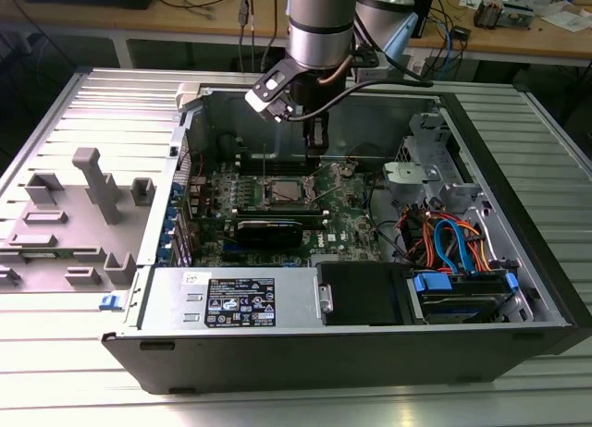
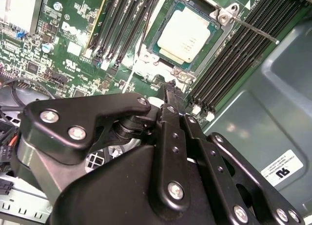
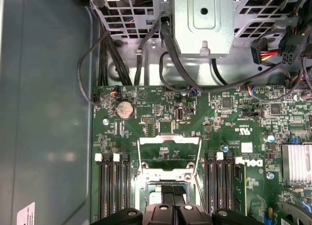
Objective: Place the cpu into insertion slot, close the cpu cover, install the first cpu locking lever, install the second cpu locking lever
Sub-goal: 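Close the cpu cover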
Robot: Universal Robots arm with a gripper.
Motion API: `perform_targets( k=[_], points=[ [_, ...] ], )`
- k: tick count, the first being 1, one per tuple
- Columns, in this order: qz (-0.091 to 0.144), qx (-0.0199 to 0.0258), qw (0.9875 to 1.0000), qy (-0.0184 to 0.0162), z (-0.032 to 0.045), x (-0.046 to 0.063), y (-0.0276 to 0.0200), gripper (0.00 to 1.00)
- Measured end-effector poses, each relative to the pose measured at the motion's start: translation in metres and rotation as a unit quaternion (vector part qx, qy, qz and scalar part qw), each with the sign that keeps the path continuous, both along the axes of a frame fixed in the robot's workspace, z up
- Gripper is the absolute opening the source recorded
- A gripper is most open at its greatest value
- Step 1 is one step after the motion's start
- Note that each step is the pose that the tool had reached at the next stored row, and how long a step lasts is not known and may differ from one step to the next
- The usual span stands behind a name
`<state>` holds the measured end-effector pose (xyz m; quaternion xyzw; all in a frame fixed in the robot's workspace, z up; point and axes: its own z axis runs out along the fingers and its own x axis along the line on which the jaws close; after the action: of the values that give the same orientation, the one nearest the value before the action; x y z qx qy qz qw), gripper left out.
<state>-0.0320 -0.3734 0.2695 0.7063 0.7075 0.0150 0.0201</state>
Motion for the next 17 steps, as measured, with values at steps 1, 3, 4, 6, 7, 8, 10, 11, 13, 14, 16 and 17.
perform_targets(
  k=[1,3,4,6,7,8,10,11,13,14,16,17],
  points=[
    [0.0,0.0,1.0,0.0,0.0,0.001,0.0,0.11],
    [0.0,0.0,1.0,0.0,0.0,0.003,0.0,0.11],
    [0.0,0.0,1.0,0.0,0.0,0.004,0.0,0.11],
    [0.0,0.0,1.0,0.0,0.0,0.005,0.0,0.11],
    [0.0,0.0,1.0,0.0,0.0,0.007,0.0,0.11],
    [0.0,0.0,1.0,0.0,0.0,0.007,0.0,0.11],
    [0.0,0.0,1.0,0.0,0.0,0.009,0.0,0.11],
    [0.0,0.0,1.0,0.0,0.0,0.01,0.0,0.11],
    [0.0,0.0,1.0,0.0,0.0,0.011,0.0,0.11],
    [0.0,0.0,1.0,0.0,0.0,0.012,0.0,0.11],
    [0.0,-0.0001,1.0,0.0,0.0,0.013,0.0,0.11],
    [0.0,-0.0002,1.0,0.0,0.0,0.013,0.0,0.11]
  ],
)
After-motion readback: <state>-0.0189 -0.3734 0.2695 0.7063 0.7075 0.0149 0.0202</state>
